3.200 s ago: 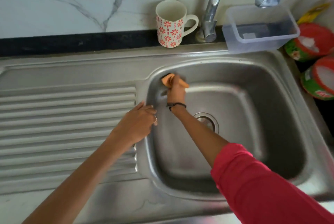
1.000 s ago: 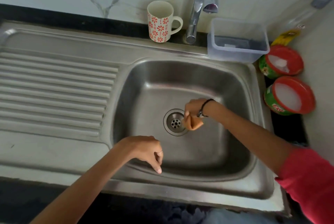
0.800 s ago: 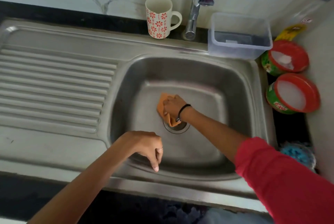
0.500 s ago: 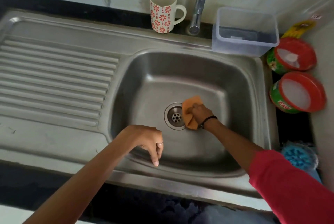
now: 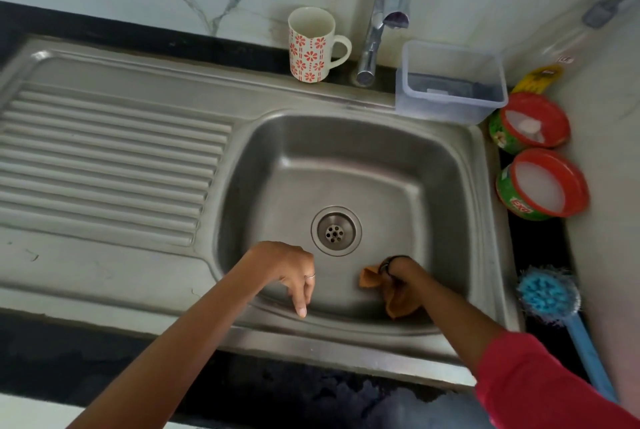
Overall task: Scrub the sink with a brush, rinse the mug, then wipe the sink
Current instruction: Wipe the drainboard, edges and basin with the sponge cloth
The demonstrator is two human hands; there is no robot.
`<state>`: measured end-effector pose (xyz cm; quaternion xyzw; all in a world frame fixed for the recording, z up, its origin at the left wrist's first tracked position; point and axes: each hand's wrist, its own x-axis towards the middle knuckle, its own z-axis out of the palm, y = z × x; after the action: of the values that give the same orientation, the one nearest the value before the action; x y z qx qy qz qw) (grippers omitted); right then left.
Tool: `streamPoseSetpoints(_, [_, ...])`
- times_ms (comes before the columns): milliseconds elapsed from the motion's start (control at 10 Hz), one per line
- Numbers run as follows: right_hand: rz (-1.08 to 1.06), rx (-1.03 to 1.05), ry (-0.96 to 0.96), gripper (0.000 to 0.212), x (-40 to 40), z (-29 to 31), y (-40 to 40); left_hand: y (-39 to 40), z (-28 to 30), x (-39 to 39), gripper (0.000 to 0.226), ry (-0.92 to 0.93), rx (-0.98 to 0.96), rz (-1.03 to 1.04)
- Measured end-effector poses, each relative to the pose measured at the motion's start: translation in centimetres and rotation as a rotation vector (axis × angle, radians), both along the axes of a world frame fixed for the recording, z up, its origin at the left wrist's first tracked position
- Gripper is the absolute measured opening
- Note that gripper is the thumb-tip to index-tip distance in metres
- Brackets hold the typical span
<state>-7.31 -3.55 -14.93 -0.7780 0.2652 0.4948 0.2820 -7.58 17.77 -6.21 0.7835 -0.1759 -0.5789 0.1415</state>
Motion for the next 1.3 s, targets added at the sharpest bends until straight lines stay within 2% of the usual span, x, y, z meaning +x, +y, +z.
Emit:
streamPoseSetpoints(100, [0.139, 0.012, 0.139, 0.046, -1.0, -0.9, 1.9, -0.1, -0.1, 0.0, 0.032, -0.01, 0.002, -0.019])
streamPoseSetpoints(200, [0.064, 0.013, 0.272, 0.046, -0.8, -0.3, 4.3, 0.3, -0.4, -0.3, 0.031, -0.024, -0.016, -0.011])
streamPoseSetpoints(300, [-0.096, 0.145, 0.037, 0.04, -1.8, 0.3, 4.8, 0.4, -0.4, -0.6, 0.031, -0.046, -0.028, -0.011])
streamPoseSetpoints(400, [-0.079, 0.307, 0.09, 0.024, -1.0, 0.4, 6.1, 0.6, -0.4, -1.1, 0.032, -0.089, -0.037, -0.005])
streamPoseSetpoints(500, [-0.085, 0.371, -0.059, 0.021, -0.3, 1.5, 5.8, 0.8, -0.2, -1.4, 0.031, -0.107, -0.049, 0.007])
streamPoseSetpoints(600, [-0.381, 0.515, -0.237, 0.012, 0.4, 2.7, 4.7, 0.9, -0.1, -1.6, 0.032, -0.109, -0.065, -0.001])
streamPoseSetpoints(700, [-0.655, 0.627, -0.405, 0.026, 1.6, 4.1, 4.4, 0.6, 0.4, -1.5, 0.036, -0.134, -0.057, -0.009])
streamPoseSetpoints(800, [-0.737, 0.587, -0.472, 0.025, 2.1, 5.2, 4.0, 0.5, 0.9, -1.1, 0.042, -0.176, -0.038, -0.009])
streamPoseSetpoints(900, [-0.965, 0.562, -0.472, 0.031, 2.8, 5.6, 3.6, 0.7, 1.5, 0.1, 0.037, -0.305, -0.024, 0.08])
streamPoseSetpoints(1000, [-1.022, 0.6, -0.443, 0.031, 3.2, 5.4, 3.4, 1.2, 1.9, 0.9, 0.033, -0.4, -0.032, 0.175])
streamPoseSetpoints(1100, [-1.165, 0.798, -0.312, 0.031, 3.4, 6.4, 3.9, 1.9, 2.8, 1.5, 0.029, -0.46, -0.038, 0.243])
streamPoseSetpoints(1200, [-1.144, 0.928, -0.241, 0.031, 4.2, 7.0, 4.9, 2.3, 3.4, 1.7, 0.029, -0.485, -0.035, 0.262])
streamPoseSetpoints(1300, [-1.041, 0.98, -0.244, 0.051, 4.1, 7.0, 5.0, 2.1, 3.4, 1.7, 0.031, -0.523, 0.0, 0.261])
